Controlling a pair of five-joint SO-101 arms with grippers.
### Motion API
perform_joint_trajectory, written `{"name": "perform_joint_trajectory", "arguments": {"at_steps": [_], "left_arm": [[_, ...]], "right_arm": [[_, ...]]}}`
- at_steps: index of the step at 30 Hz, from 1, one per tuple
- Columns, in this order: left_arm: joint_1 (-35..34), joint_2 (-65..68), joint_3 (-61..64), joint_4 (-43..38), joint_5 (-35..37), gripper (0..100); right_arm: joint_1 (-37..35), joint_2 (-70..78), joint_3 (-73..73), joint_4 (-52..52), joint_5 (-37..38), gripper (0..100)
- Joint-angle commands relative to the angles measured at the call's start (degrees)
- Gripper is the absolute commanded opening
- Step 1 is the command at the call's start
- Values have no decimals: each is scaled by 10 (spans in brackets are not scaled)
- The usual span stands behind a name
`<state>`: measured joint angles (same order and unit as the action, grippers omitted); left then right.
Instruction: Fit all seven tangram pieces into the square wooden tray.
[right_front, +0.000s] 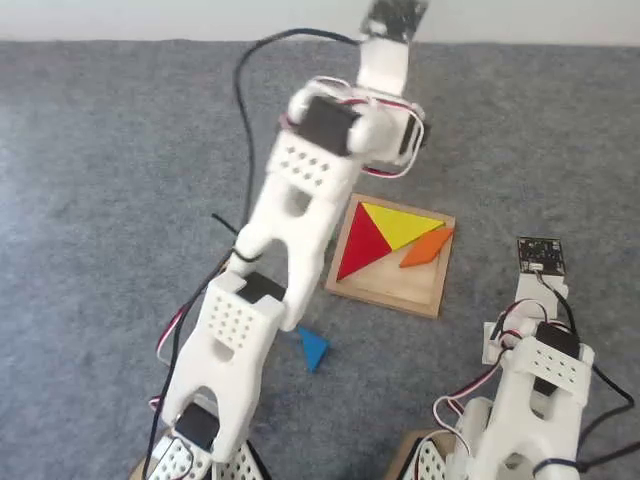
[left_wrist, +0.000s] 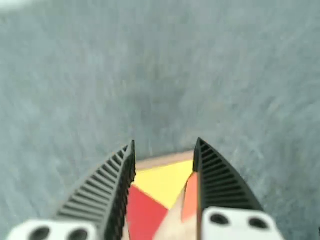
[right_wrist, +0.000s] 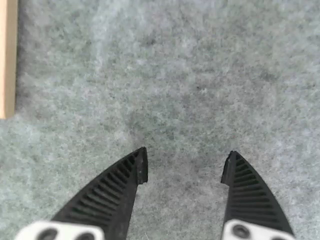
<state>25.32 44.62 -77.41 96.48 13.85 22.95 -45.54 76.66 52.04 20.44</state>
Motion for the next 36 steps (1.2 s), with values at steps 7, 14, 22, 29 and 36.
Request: {"name": "perform_joint_trajectory", "arguments": {"at_steps": [7, 14, 22, 29, 36], "left_arm": [[-11, -62, -12, 45, -49, 173], [-8, -227, 120, 46, -45, 173], [-2, -484, 796, -179, -103, 150], [40, -643, 1222, -657, -139, 242], [103, -474, 1147, -659, -131, 246]], "right_arm": [[-6, -16, 0, -8, 6, 248], [-6, -12, 0, -29, 6, 248], [-7, -16, 8, -32, 6, 248], [-7, -16, 10, -32, 6, 248], [-7, -16, 10, -32, 6, 248]]}}
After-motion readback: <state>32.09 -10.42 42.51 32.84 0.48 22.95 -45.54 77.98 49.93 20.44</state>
